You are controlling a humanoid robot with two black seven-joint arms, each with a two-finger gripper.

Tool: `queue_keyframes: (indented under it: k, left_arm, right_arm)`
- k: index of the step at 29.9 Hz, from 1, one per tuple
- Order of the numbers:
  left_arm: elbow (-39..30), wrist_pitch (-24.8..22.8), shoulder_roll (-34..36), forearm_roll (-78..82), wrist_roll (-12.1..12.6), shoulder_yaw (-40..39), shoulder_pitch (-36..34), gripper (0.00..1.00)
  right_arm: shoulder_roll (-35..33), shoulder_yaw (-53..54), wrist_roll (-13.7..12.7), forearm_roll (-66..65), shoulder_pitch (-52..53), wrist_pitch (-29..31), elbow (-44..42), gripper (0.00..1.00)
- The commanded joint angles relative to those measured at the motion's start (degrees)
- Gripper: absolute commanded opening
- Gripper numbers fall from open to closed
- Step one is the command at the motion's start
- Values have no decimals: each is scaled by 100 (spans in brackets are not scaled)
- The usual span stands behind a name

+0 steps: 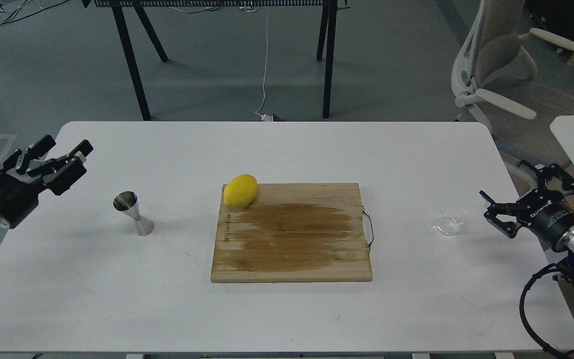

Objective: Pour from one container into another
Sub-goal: 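Raise the left gripper and bring it down beside the metal jigger, then grasp the metal jigger with the left gripper and lift it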

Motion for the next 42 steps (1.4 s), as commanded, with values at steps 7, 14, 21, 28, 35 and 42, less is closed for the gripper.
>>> queue_keyframes:
  k: [7, 14, 21, 28, 35, 42]
  left_arm:
    - [-23, 0, -229, 109, 1, 45, 916, 100]
    - [91, 0, -633, 144, 1, 36, 1224, 99]
    - [583, 0, -1143, 162, 1, 1, 1145, 99]
    - [908, 0, -1460, 153, 1, 27, 829, 99]
    - [1049, 0, -1723, 144, 1, 62, 609, 99]
    - [1375, 0, -2049, 162, 1, 80, 513, 99]
  right_arm:
    - [19, -1, 8, 0, -19, 0, -10, 100]
    - [20, -10, 8, 0, -45, 0, -116, 100]
    - [20, -1, 8, 0, -72, 0, -116, 100]
    - [-7, 8, 8, 0, -81, 0, -116, 100]
    - [-16, 8, 8, 0, -81, 0, -116, 100]
    - [-33, 17, 8, -9, -81, 0, -116, 100]
